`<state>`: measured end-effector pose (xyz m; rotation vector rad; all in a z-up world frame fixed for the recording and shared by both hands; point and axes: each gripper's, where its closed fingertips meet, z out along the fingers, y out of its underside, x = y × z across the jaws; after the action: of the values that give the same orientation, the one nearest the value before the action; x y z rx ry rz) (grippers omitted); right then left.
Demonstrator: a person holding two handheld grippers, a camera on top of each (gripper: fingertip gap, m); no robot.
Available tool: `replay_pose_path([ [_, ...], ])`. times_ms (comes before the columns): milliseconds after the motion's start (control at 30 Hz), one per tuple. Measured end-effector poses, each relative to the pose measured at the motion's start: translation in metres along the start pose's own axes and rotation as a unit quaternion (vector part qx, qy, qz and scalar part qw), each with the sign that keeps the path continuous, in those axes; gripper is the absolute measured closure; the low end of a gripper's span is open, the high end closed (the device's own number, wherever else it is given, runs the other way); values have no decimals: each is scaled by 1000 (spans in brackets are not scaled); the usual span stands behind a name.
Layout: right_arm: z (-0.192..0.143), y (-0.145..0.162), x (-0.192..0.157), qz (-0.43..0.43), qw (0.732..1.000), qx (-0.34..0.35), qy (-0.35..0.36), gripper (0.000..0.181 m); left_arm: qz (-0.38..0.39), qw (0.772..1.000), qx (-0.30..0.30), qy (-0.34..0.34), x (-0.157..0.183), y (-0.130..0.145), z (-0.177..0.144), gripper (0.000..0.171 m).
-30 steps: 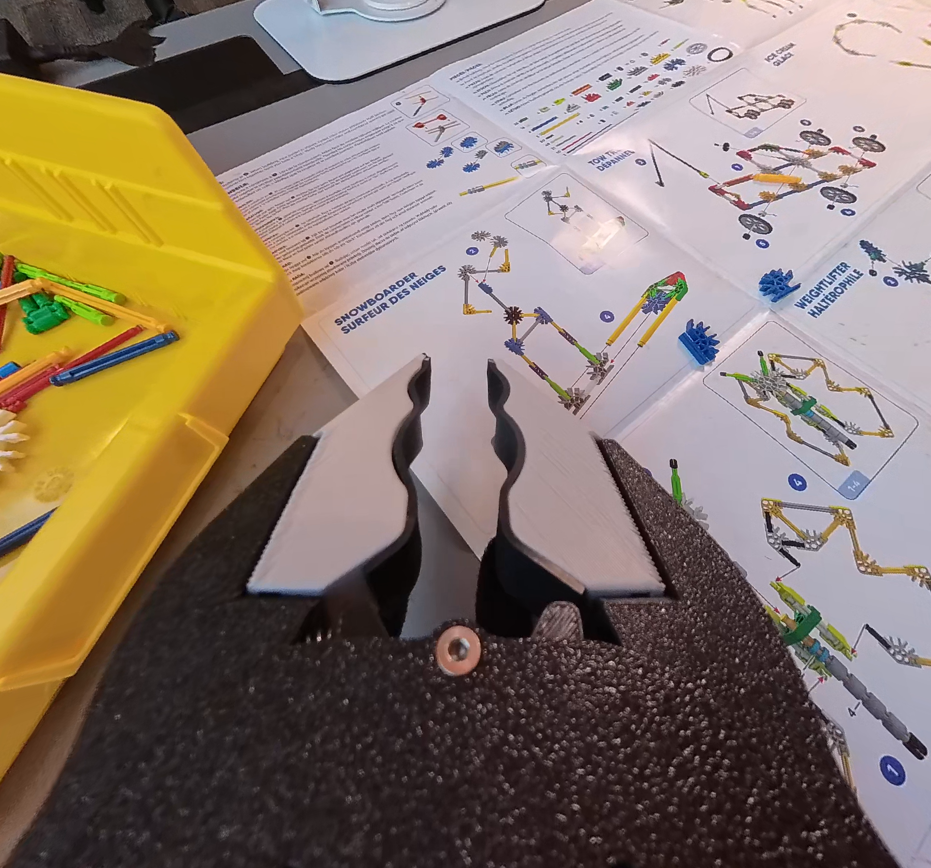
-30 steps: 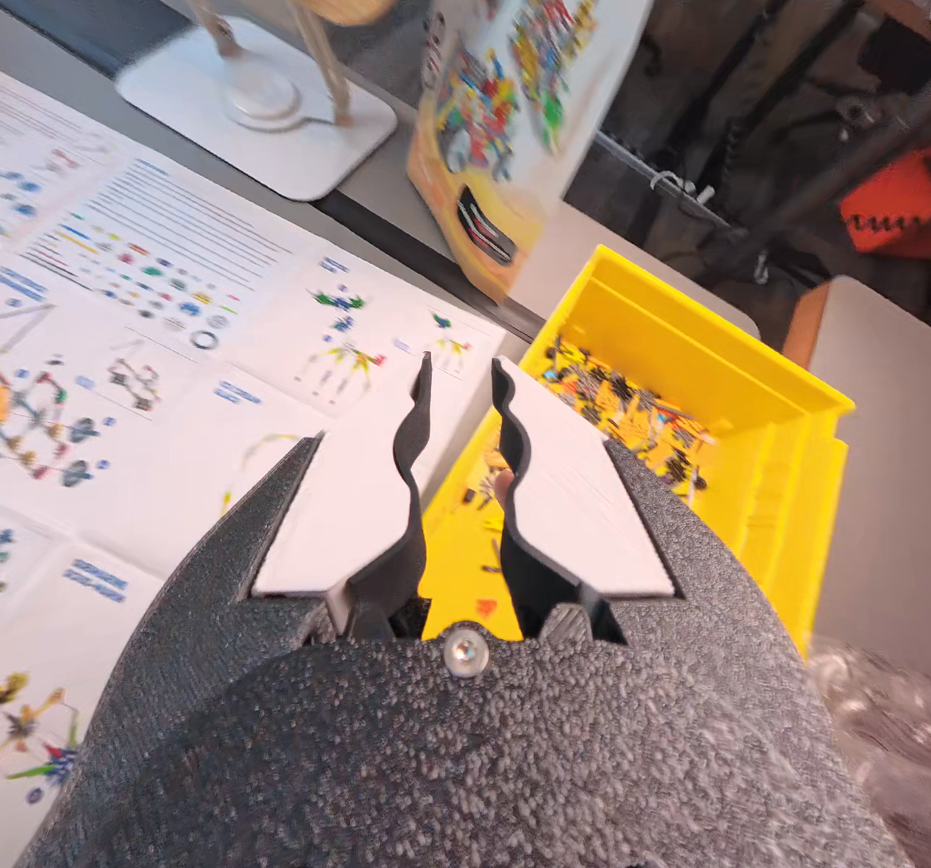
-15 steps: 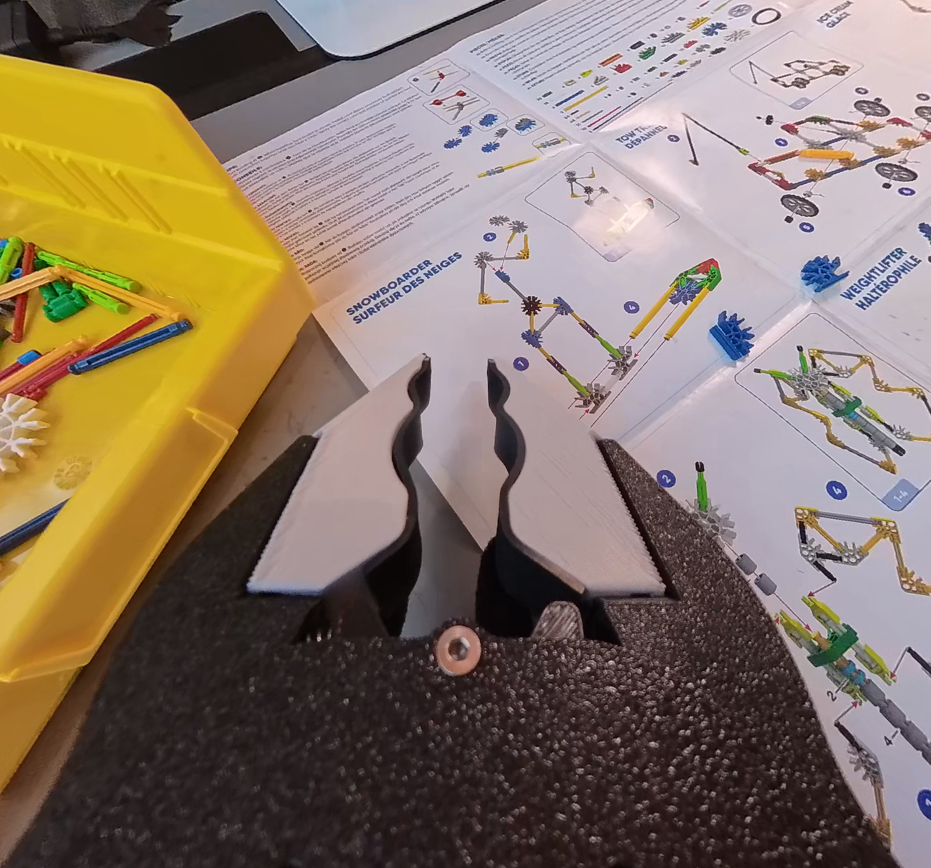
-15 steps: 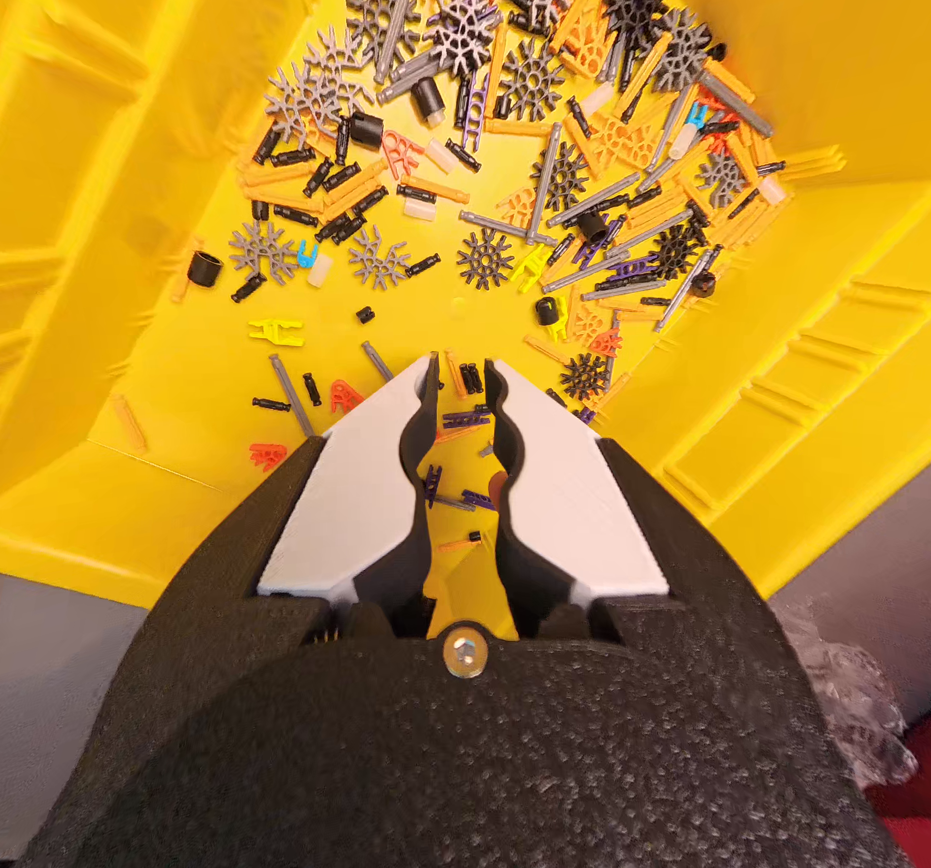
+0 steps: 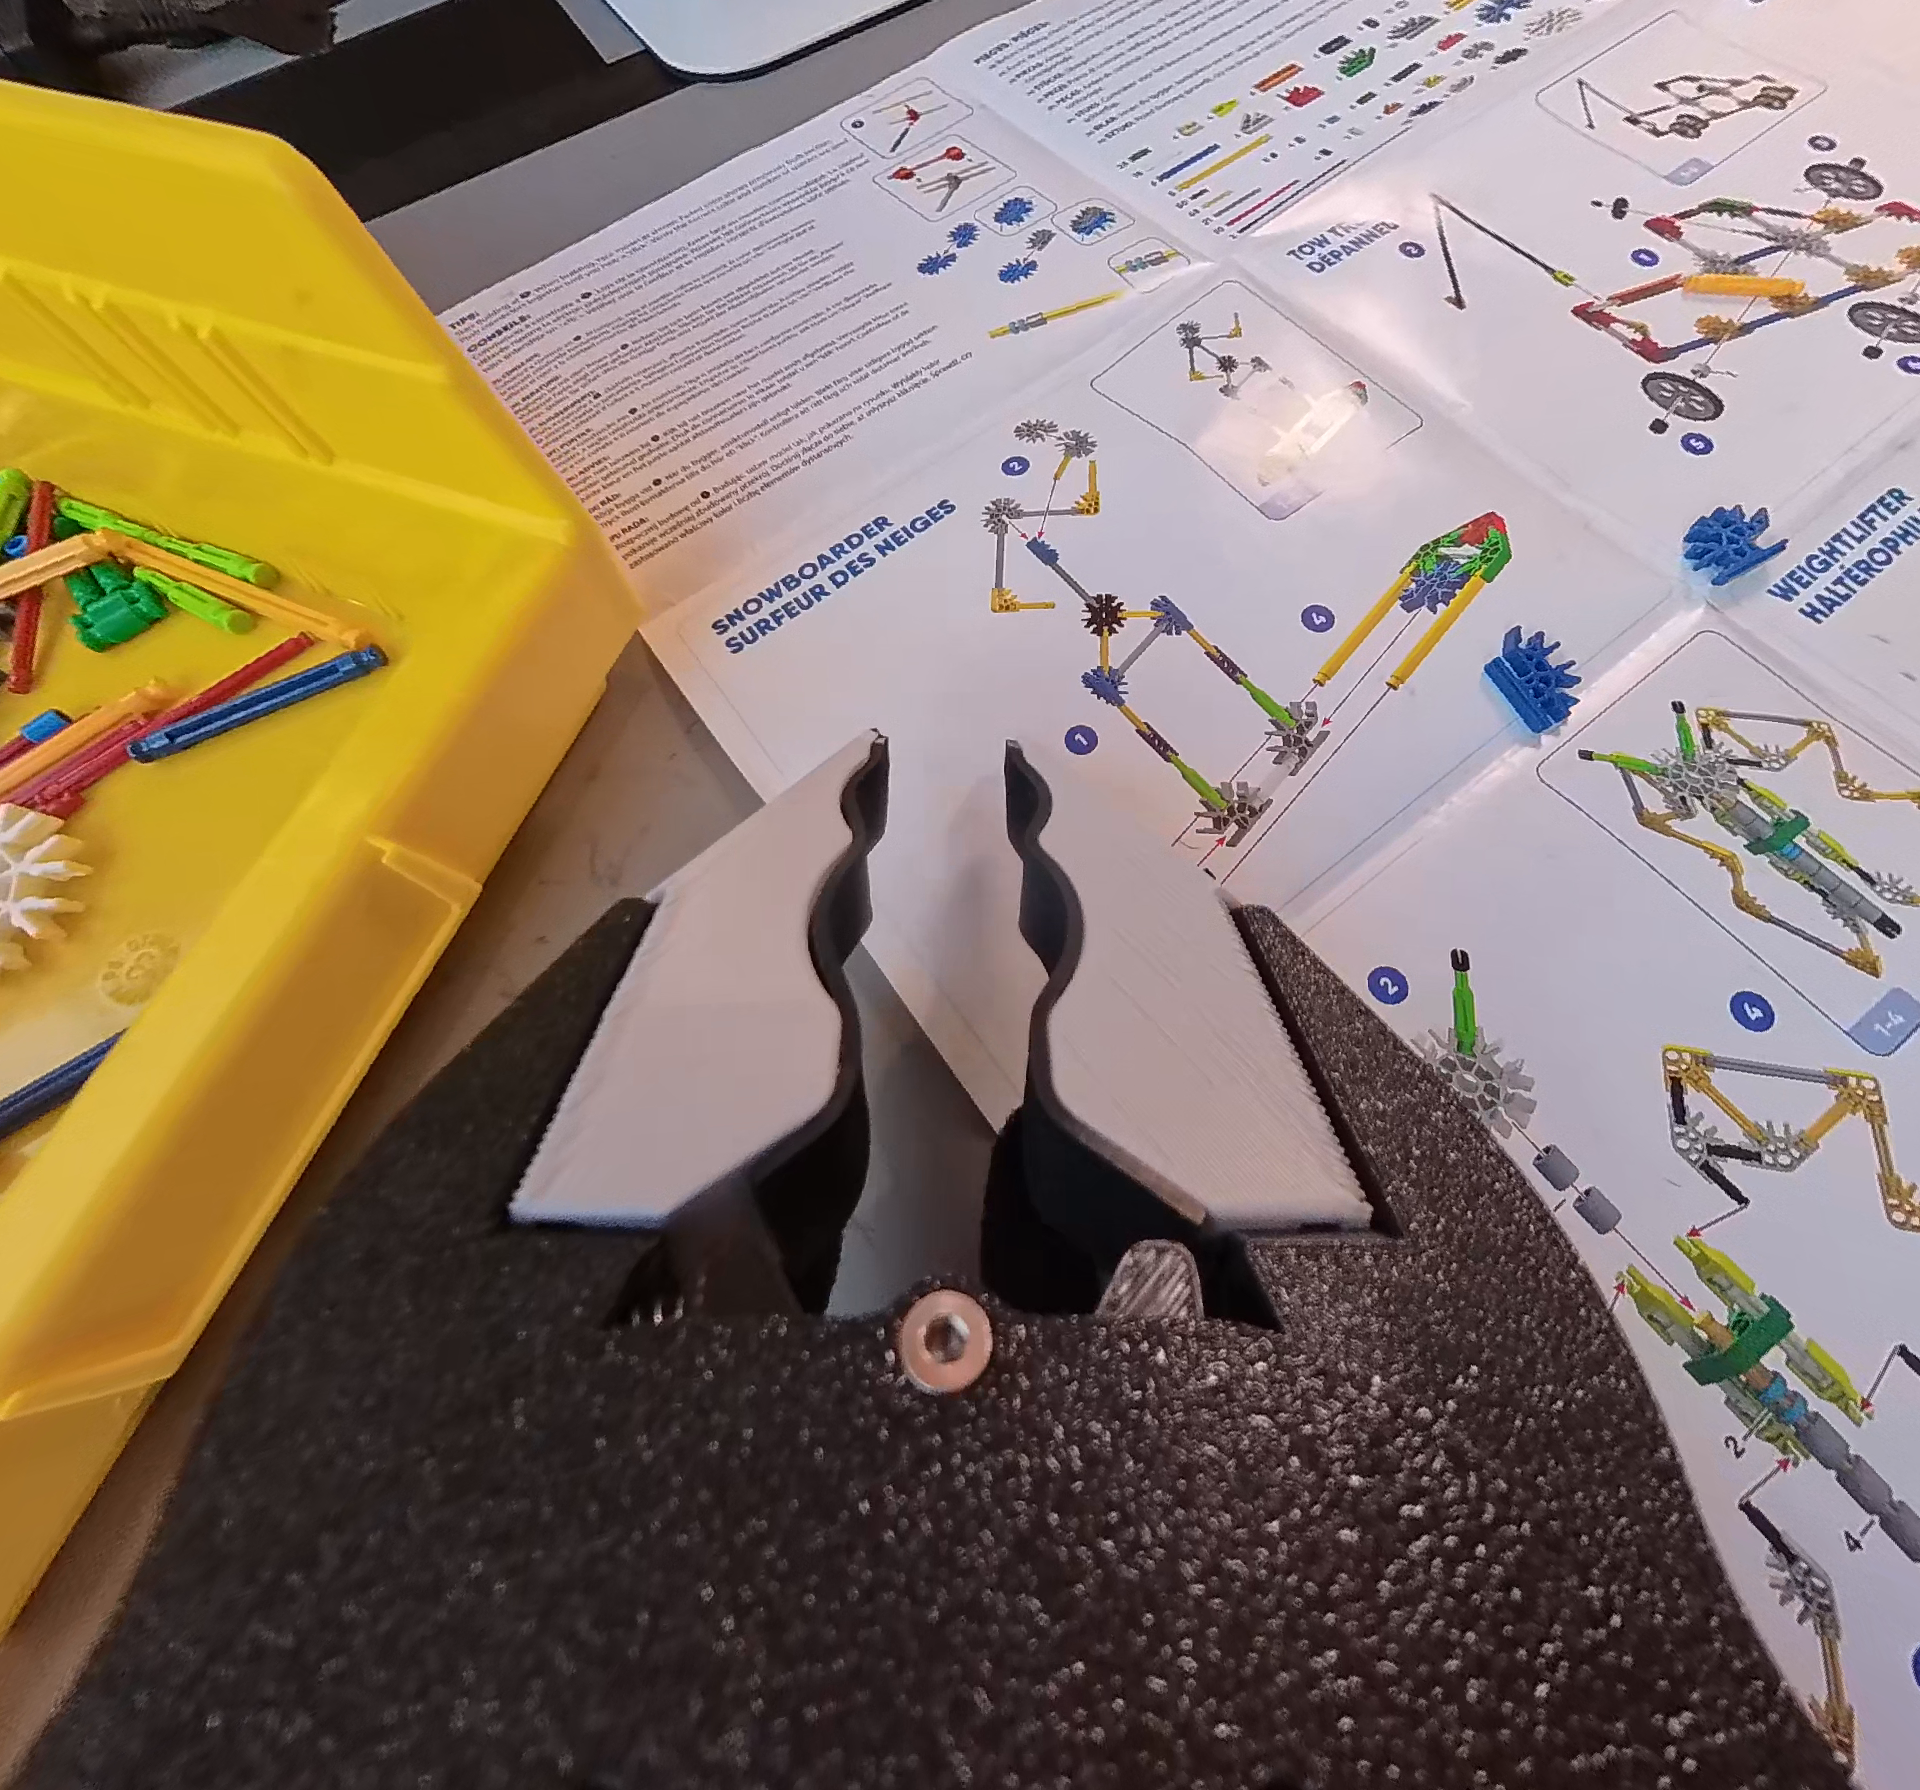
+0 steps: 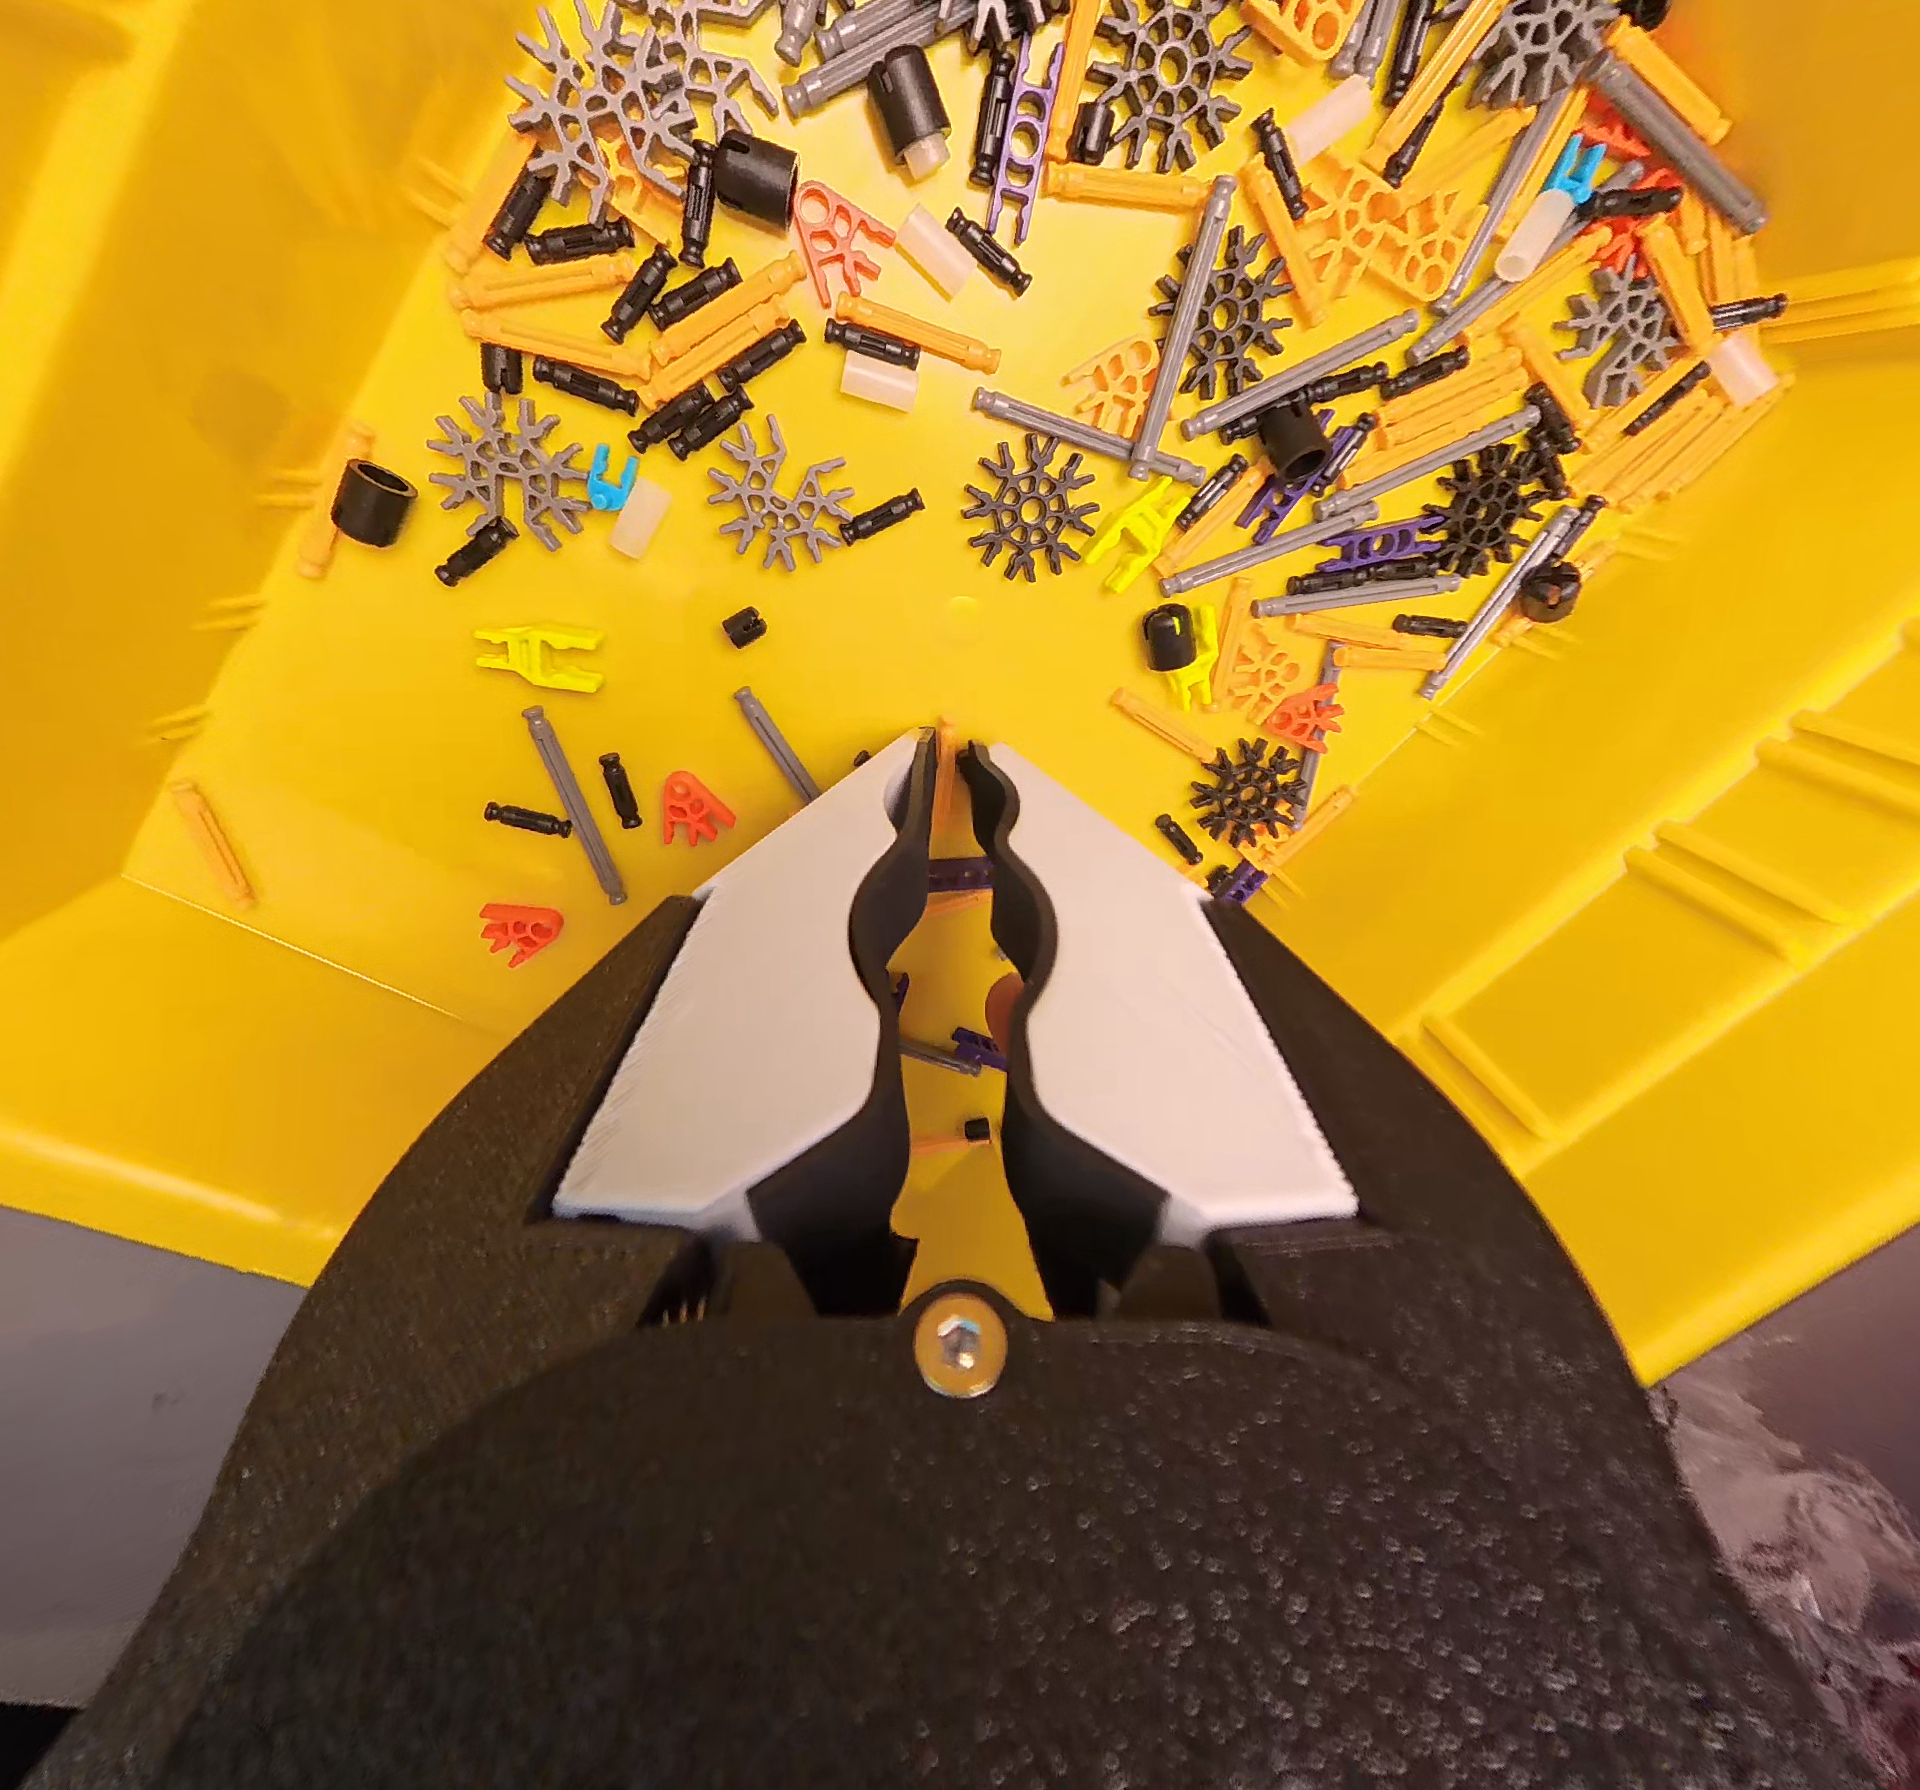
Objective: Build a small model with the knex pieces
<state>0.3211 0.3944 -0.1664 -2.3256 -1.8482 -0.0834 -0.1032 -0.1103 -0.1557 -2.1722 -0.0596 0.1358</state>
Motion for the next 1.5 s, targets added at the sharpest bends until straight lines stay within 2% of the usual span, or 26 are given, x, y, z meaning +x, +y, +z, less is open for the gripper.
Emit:
replay_pose_path([
  [300, -2, -2, -1, -1, 1000, 18, 5, 180, 3, 1000, 2, 1, 1, -1, 0, 149],
  [367, -15, -13, -1, 9, 998, 61, 8, 180, 4, 1000, 5, 3, 2, -1, -1, 149],
  [467, -66, -48, -7, 30, 984, 177, 17, 179, 3, 1000, 6, 5, 2, -2, -1, 149],
  [567, -141, -89, -52, 14, 951, 307, -10, 180, 4, 1000, 8, 6, 2, -2, -1, 149],
  [633, -181, -110, -107, -16, 930, 364, -51, 180, 6, 1000, 11, 7, 3, -3, -2, 149],
  [700, -199, -124, -172, -59, 914, 389, -96, 180, 9, 1000, 19, 8, 4, -6, -3, 149],
  [800, -192, -136, -269, -133, 903, 378, -154, 180, 13, 999, 37, 15, 8, -12, -8, 150],
  [900, -163, -143, -353, -192, 898, 338, -205, 179, 22, 998, 52, 25, 14, -19, -13, 150],
  [1000, -126, -152, -404, -234, 902, 297, -210, 179, 29, 997, 67, 38, 22, -25, -17, 150],
  [1167, -77, -161, -442, -238, 916, 243, -214, 179, 41, 993, 85, 76, 40, -38, -22, 150],
  [1267, -57, -161, -452, -247, 923, 223, -195, 179, 56, 989, 83, 113, 52, -48, -20, 150],
  [1367, -48, -159, -457, -251, 925, 216, -185, 179, 99, 983, 62, 142, 64, -54, -13, 150],
  [1500, -47, -158, -458, -243, 926, 227, -180, 178, 158, 970, 21, 184, 81, -48, 3, 151],
])
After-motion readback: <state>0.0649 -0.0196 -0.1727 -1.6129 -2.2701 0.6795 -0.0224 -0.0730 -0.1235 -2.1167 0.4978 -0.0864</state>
